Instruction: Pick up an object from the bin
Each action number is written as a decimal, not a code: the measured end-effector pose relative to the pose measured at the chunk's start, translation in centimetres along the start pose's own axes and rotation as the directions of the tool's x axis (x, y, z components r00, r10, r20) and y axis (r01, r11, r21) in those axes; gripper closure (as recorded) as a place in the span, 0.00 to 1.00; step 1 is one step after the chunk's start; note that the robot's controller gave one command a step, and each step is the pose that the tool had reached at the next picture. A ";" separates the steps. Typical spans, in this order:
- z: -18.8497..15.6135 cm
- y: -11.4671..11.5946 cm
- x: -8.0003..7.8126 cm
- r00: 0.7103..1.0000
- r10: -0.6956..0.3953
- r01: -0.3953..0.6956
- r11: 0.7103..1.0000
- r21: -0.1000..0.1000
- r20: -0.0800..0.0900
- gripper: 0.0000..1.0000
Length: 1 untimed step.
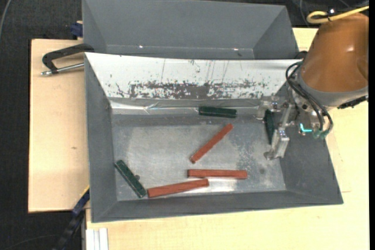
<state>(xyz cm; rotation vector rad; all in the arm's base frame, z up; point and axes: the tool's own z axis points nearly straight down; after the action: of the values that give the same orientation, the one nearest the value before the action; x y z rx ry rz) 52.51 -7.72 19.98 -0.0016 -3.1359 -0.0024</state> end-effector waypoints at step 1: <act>12.9 2.7 2.7 0.955 -0.295 0.295 0.955 -0.001 -0.001 0.00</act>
Offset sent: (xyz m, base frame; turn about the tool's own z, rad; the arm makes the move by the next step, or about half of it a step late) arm -0.0260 0.0264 -0.1264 -0.3001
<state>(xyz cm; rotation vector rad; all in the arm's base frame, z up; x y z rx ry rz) 49.77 -4.95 7.09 0.4667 -3.1004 -0.0049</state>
